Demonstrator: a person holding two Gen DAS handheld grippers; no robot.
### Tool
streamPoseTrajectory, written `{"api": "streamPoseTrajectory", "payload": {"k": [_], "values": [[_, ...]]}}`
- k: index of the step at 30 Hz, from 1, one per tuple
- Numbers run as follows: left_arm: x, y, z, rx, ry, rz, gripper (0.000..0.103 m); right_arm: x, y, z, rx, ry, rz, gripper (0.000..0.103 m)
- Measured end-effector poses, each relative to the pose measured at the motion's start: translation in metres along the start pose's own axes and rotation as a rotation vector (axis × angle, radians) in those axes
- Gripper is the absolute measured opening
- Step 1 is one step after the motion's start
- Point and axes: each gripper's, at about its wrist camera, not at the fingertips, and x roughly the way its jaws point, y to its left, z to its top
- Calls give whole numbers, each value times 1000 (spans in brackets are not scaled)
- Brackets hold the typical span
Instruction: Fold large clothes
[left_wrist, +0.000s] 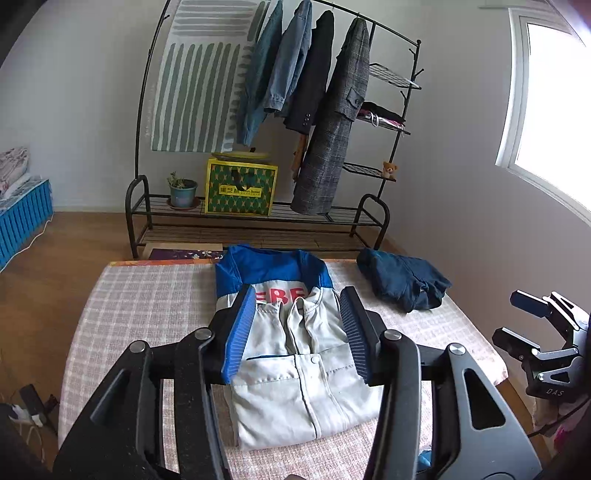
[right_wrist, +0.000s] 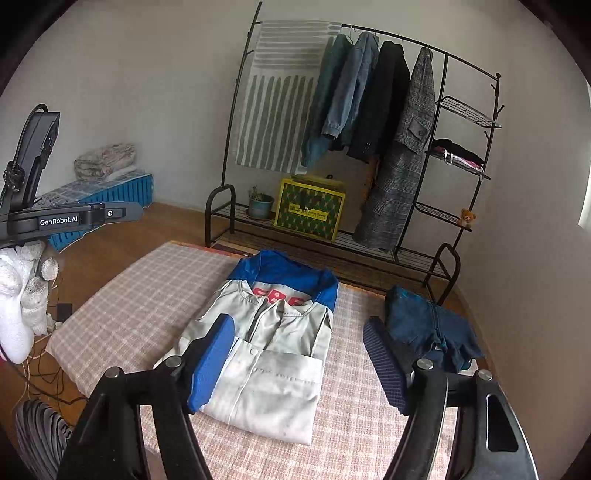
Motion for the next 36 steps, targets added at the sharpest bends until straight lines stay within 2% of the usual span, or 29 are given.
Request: {"api": "streamPoseTrajectory", "payload": {"k": [3,4,5,7,10,13,17,19,22,25,26,27,29,31,32,34,36], "values": [[-6,0,31,19,-13,6,50,4,-26,17,58,4,38,70],[-5,2,41,24,-10,6,50,9,-35,24,76,13,45,65],[0,5,51,22,-5,9,50,18,-44,30,94,26,52,60],[13,16,69,13,-3,25,50,45,-63,44,127,49,74,57],[50,33,91,13,22,29,50,95,-87,59,149,76,90,57],[105,55,101,-27,67,10,50,165,-107,65,153,137,94,57],[197,86,87,-68,152,-1,50,274,-136,59,190,239,106,57],[247,95,73,-76,211,-12,50,332,-151,52,218,297,116,51],[313,95,48,-71,282,-71,50,411,-172,37,282,369,158,50],[367,90,30,-20,324,-74,50,477,-184,23,343,427,183,48],[383,91,25,-17,342,-86,50,495,-185,20,353,442,191,40],[397,94,20,-17,357,-80,50,511,-184,17,358,459,206,38],[419,109,16,-32,373,-56,50,537,-183,15,355,481,238,38],[440,134,18,-90,395,-53,50,558,-183,14,349,490,258,38],[450,148,20,-130,418,-60,50,569,-184,13,343,494,270,46],[470,173,25,-195,430,-32,50,588,-185,11,346,503,259,53],[490,191,28,-230,437,-4,50,610,-183,11,375,527,278,53]]}}
